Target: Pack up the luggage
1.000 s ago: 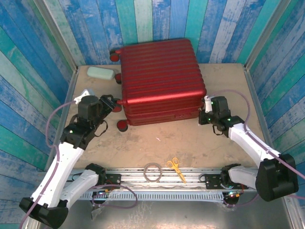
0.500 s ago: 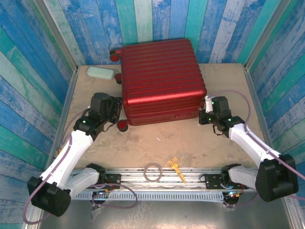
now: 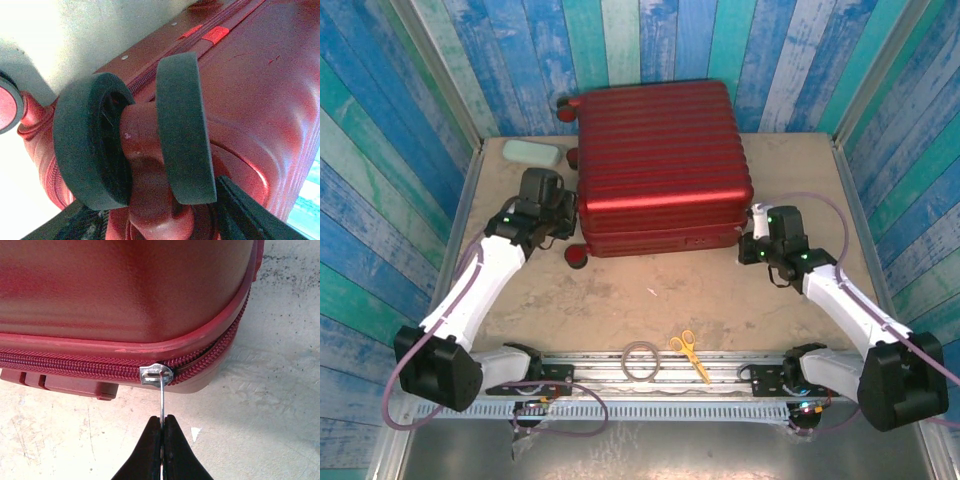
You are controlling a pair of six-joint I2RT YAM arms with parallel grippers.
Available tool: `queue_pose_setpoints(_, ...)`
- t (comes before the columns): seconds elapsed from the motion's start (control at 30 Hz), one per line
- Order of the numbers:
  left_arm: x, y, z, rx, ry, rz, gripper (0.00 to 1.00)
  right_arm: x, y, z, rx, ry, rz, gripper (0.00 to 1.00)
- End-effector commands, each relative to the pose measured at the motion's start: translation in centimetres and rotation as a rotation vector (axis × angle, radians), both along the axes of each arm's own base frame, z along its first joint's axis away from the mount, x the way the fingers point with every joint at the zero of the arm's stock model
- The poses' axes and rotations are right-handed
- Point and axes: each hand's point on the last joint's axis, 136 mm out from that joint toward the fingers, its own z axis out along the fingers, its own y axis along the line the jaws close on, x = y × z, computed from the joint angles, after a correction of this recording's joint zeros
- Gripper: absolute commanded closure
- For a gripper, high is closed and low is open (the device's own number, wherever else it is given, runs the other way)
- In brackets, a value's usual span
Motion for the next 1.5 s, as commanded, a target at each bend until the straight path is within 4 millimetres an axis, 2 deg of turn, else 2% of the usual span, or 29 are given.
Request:
queue_pose_setpoints(0.0,0.7,0.0,-2.7,0.061,0.069,-0.032,0.50,0.0,-1.4,0.2,-0.015,-0.009,-0.035,0.99)
queue_pose_setpoints(0.2,2.4,0.3,-2.6,0.126,0.058,-0.066,0.59,0.7,-1.1,1.2,-0.018,-0.026,-0.001,1.00)
queue_pose_setpoints(0.33,2.8,0.4,-3.6,0.158,0.082,-0.090,0.66,0.9,-1.0,1.4,-0.016,-0.027,0.006,0.99)
queue_pose_setpoints(0.4,2.9,0.6,-4.4,0.182,0.096,-0.105,0.67,1.0,-0.9,1.5,-0.019,-0.029,0.011,1.00)
queue_pose_setpoints(0.53,3.9,1.4,-4.5,0.275,0.095,-0.152,0.71,1.1,-1.2,1.5,-0.043,-0.036,0.010,1.00)
queue_pose_setpoints(0.7,5.4,1.4,-4.0,0.362,0.084,-0.239,1.00,1.5,-2.3,1.4,-0.100,-0.067,-0.021,1.00)
queue_pose_setpoints(0.9,5.5,2.2,-4.1,0.448,0.096,-0.272,1.00,2.6,-3.7,1.2,-0.142,-0.084,-0.091,0.99)
queue_pose_setpoints(1.07,4.9,3.8,-2.7,0.546,0.082,-0.252,1.00,4.0,-5.0,1.3,-0.160,-0.088,-0.120,1.00)
queue_pose_setpoints(1.2,4.4,4.6,-1.8,0.599,0.076,-0.251,1.00,5.1,-6.9,1.3,-0.164,-0.086,-0.159,0.99)
queue_pose_setpoints(1.33,4.0,5.1,-2.2,0.626,0.089,-0.262,1.00,6.3,-8.7,1.1,-0.115,-0.075,-0.182,1.00)
queue_pose_setpoints(1.47,3.7,5.2,-2.8,0.636,0.101,-0.273,1.00,7.5,-9.5,0.8,-0.101,-0.055,-0.161,0.99)
